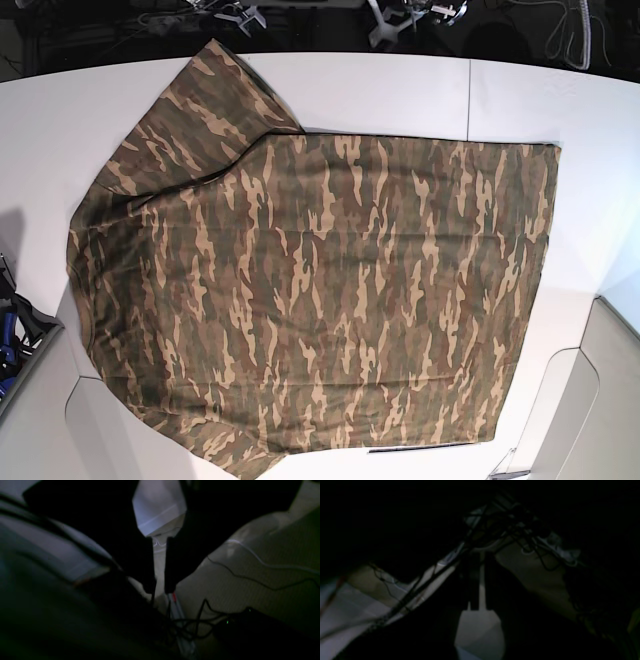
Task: Fold the T-shirt properly
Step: 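Move both grippers from rest toward the shirt's shoulder corners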
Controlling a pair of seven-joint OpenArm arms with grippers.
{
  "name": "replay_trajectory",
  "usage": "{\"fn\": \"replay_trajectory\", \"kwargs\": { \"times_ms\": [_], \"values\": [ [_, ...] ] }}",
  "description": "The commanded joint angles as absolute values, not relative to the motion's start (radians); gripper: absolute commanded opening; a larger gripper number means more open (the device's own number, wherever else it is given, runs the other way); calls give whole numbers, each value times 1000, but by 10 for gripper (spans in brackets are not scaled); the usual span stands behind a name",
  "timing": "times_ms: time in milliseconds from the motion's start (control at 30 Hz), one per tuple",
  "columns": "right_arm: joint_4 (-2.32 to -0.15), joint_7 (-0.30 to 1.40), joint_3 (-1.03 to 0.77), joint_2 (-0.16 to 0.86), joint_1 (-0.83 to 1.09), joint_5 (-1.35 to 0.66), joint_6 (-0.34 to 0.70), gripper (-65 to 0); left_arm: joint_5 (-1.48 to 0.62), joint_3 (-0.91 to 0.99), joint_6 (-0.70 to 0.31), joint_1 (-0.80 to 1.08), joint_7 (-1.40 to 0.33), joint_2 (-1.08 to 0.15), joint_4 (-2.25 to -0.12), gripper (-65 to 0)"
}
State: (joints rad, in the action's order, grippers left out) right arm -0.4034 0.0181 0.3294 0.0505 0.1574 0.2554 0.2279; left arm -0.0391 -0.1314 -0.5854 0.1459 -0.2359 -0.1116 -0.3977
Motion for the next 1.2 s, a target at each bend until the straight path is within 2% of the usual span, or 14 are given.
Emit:
{"fn": "replay_trajectory", "kwargs": {
  "times_ms": [0,100,267,400,600,833,967,1167],
  "values": [
    [-421,12,329,65,178,253,235,-603,-56,-130,-604,171,-236,-126,-427,-566],
    [-493,12,329,105,234,227,235,-603,-121,-130,-642,246,-236,-161,-523,-566],
    [-686,28,329,184,357,122,237,-603,-179,-129,-644,374,-236,-210,-701,-566],
    [-873,108,329,250,461,47,239,-603,-216,-91,-644,466,-238,-234,-831,-566],
    [-1193,282,329,339,620,-51,239,-603,-273,91,-698,595,-292,-233,-1015,-565],
    [-1539,335,324,428,797,-61,239,-603,-447,288,-698,732,-428,-233,-1263,-565],
    [-1721,383,296,454,875,-62,239,-603,-550,383,-698,804,-482,-233,-1393,-564],
    [-1972,424,184,454,963,-113,244,-603,-704,530,-698,876,-578,-233,-1557,-524]
  ]
}}
